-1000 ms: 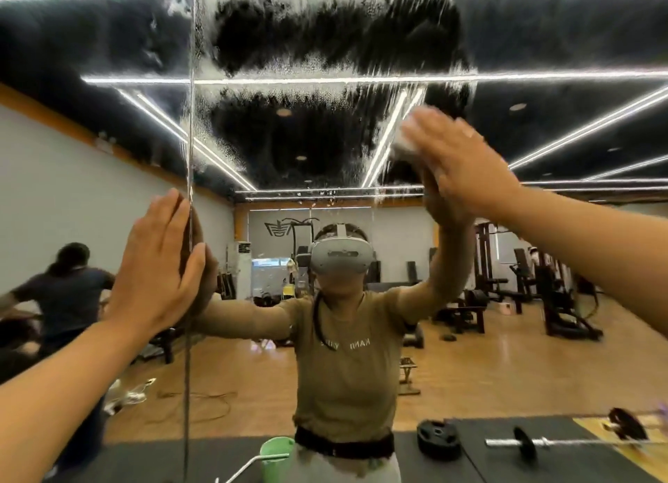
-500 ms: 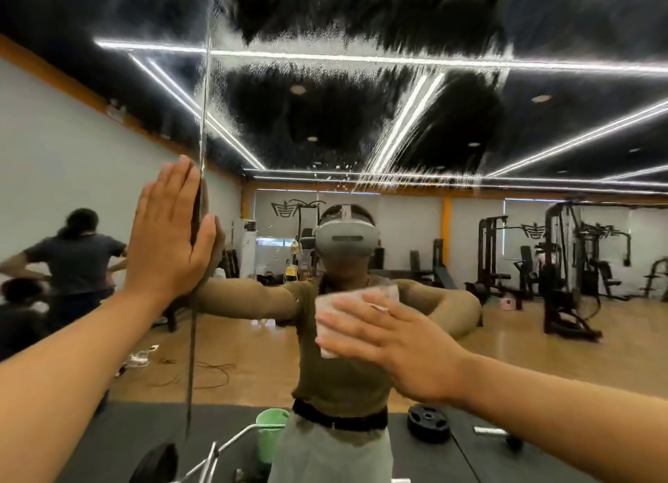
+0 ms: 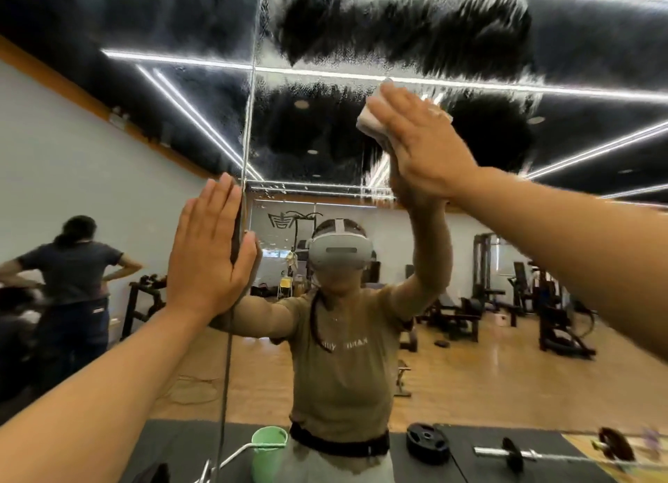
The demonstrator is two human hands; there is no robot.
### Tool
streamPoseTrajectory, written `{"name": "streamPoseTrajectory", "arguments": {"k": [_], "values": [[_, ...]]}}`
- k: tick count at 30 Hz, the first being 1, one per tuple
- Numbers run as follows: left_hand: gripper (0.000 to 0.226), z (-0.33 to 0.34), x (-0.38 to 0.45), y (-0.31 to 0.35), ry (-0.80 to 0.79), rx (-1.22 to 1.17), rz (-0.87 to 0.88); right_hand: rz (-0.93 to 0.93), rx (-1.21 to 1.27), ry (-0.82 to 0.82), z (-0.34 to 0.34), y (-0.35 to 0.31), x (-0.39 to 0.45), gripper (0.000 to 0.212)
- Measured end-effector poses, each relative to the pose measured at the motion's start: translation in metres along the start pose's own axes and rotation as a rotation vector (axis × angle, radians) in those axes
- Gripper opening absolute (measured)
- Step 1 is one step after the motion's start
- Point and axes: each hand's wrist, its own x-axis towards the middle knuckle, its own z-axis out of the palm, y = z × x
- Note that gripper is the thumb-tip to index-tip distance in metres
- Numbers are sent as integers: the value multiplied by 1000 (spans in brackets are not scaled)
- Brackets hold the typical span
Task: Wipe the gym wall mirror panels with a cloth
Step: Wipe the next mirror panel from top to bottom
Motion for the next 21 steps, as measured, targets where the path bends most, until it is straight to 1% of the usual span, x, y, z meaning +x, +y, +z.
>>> {"name": "streamPoseTrajectory", "arguments": {"k": [1,2,3,5,7,11,13,15,16,18,21], "values": [[66,0,0,0,-3,-1,2,74,43,53,10,-13,-4,59],[66,0,-1,-1,-4,-3,3,103,73,100,21,-27,-12,57],[66,0,0,-2,-6,-9,5,84,90,127,33,-41,-24,56],[66,0,0,-2,-9,-27,3,-32,92,105,52,-67,-56,60],[66,0,-1,-2,-9,-42,1,-205,83,29,64,-87,-95,63],[65,1,-1,-5,-12,-60,17,-631,-24,-266,73,-104,-161,62],[65,1,-1,-7,-19,-64,30,-754,-6,-348,67,-96,-161,57],[65,-1,-2,-9,-31,-73,48,-834,-1,-379,60,-86,-145,55],[65,-3,-1,-11,-37,-73,66,-855,-20,-376,57,-84,-133,54],[65,-5,-1,-14,-53,-52,100,-820,-73,-353,50,-76,-108,58],[64,-12,3,-28,-70,-3,168,-631,-126,-224,41,-71,-52,61]]}}
